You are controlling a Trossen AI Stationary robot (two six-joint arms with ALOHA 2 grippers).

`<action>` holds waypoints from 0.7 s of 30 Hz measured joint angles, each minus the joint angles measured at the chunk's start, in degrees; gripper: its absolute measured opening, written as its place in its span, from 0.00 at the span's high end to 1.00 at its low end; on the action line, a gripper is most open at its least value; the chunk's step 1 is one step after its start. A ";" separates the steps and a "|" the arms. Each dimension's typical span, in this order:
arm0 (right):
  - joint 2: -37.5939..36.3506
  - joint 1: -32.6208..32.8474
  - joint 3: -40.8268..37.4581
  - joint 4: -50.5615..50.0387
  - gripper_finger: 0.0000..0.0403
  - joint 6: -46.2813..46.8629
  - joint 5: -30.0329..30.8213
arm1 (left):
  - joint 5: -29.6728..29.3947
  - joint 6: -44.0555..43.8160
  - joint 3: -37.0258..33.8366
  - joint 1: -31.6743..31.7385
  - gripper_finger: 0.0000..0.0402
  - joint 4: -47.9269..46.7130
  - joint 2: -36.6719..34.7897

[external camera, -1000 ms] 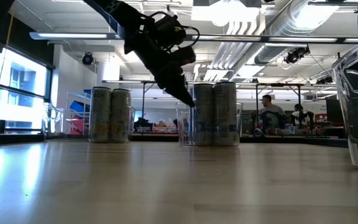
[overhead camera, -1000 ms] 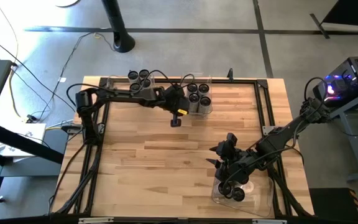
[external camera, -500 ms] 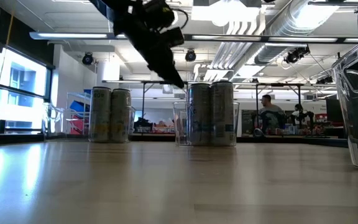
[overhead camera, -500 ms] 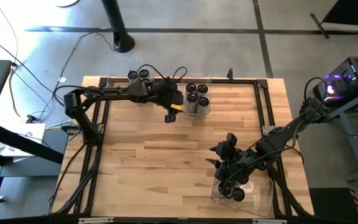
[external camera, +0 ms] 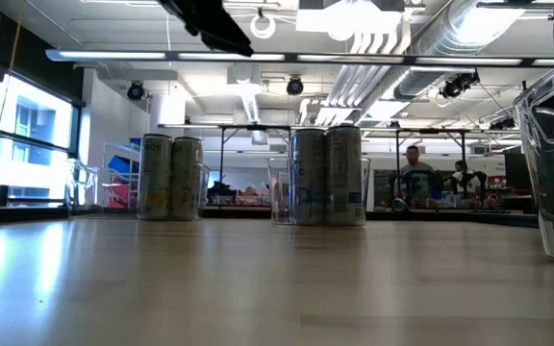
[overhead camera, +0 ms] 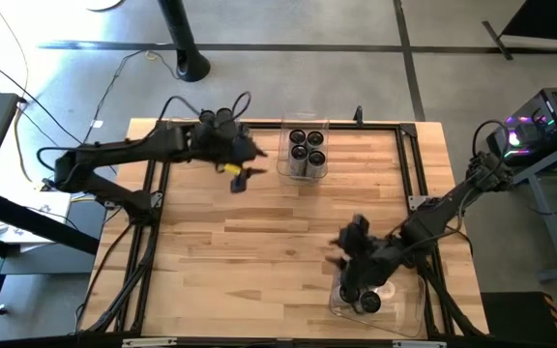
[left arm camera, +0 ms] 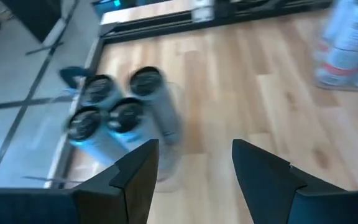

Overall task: Sort soda cans
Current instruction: Adjust the top left transparent bin

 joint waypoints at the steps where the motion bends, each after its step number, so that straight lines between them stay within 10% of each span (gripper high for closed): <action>1: 0.04 0.87 0.92 0.03 0.51 1.33 -2.22 | 0.01 -0.38 -1.47 -1.06 0.50 0.46 -1.16; 10: 4.94 7.11 13.18 -3.86 0.61 12.27 -5.66 | -4.92 -1.32 -13.17 -6.58 0.50 7.51 -9.04; 21: 13.81 14.67 30.41 -31.87 0.69 41.01 -14.22 | -6.01 -1.33 -16.95 -6.40 0.50 9.14 -9.72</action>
